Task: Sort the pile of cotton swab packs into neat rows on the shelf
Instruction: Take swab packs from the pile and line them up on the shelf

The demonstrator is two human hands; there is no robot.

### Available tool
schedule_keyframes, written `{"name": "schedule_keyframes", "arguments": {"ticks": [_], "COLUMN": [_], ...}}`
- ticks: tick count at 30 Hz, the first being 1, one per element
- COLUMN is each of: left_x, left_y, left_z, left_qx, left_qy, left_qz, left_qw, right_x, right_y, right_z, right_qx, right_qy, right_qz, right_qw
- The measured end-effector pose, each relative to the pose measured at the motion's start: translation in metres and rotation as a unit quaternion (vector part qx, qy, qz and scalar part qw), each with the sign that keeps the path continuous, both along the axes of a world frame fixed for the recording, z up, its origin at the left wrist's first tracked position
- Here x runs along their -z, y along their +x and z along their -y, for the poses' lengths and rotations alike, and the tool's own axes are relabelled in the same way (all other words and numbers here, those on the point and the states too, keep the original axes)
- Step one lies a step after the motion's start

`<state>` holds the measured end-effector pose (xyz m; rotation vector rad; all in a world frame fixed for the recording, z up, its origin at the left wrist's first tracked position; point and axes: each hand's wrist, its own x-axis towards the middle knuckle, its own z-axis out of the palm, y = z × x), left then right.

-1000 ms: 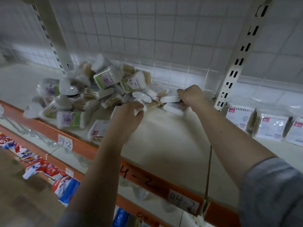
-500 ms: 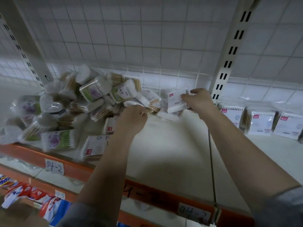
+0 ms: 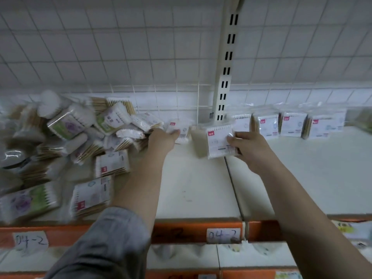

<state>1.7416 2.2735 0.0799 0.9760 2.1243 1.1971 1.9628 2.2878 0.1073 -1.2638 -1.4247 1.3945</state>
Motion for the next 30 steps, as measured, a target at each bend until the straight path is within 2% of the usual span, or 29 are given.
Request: {"name": "schedule_keyframes", "arguments": {"ticks": [16, 20, 30], "left_x": [-0.002, -0.007, -0.005], "left_y": [0.028, 0.055, 0.141], "left_z": [0.056, 0.060, 0.038], "left_qx": [0.070, 0.078, 0.035], "left_qy": [0.100, 0.104, 0.067], "left_qz": [0.092, 0.112, 0.032], "left_qw": [0.988, 0.985, 0.997], "right_x": [0.018, 0.018, 0.011], "right_y": [0.058, 0.079, 0.167], "right_z": [0.077, 0.072, 0.018], "right_qx": [0.150, 0.152, 0.056], "right_qy": [-0.017, 0.002, 0.055], "right_qz": [-0.089, -0.084, -0.029], "right_qw": [0.985, 0.985, 0.997]}}
